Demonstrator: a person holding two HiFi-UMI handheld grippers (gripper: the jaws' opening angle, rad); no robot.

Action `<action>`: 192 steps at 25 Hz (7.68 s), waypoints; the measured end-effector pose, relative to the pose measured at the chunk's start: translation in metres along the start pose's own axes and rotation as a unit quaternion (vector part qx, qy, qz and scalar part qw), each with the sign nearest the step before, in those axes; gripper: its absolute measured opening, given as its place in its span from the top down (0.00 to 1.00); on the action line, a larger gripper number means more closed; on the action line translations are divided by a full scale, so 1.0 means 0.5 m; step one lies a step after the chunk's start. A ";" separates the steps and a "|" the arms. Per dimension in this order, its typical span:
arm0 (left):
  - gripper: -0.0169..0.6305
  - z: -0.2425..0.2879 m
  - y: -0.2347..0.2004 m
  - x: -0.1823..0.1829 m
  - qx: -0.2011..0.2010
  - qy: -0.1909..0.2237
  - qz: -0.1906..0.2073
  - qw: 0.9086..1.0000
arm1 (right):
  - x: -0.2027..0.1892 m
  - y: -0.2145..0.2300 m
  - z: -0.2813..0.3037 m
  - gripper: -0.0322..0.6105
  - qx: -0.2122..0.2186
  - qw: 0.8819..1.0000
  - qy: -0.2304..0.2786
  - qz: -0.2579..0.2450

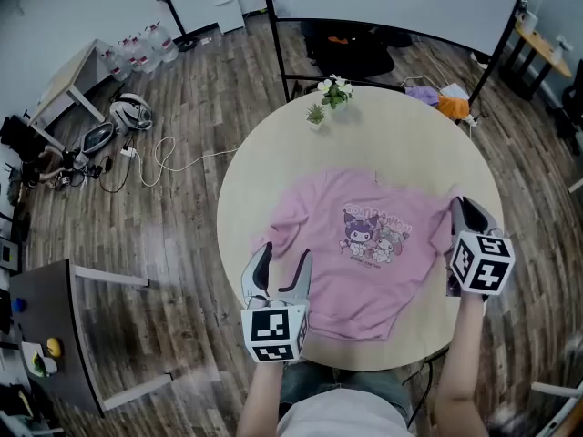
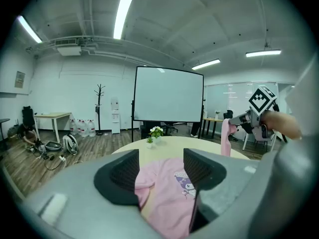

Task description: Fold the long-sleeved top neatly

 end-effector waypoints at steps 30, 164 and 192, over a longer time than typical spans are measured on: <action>0.54 0.101 -0.291 -0.120 -0.074 -0.099 -0.040 0.992 | -0.272 -0.420 0.365 0.84 0.040 0.975 -0.220 0.009; 0.94 0.404 0.112 0.139 -0.143 -0.043 0.077 0.986 | -0.231 -0.032 -0.136 0.60 -0.113 0.979 -0.039 0.165; 0.88 0.448 0.504 -0.282 -0.261 -0.239 0.148 0.923 | -0.396 0.133 -0.208 0.59 -0.161 0.959 -0.103 0.210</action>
Point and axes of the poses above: the fingertips, and each gripper's own axes: z forward along the fingers, y to its right, x out of its top, the point moved 4 cm from there along -z, backward along the fingers, and after that the axes turned 10 degrees about y, right-handed, at the moved point
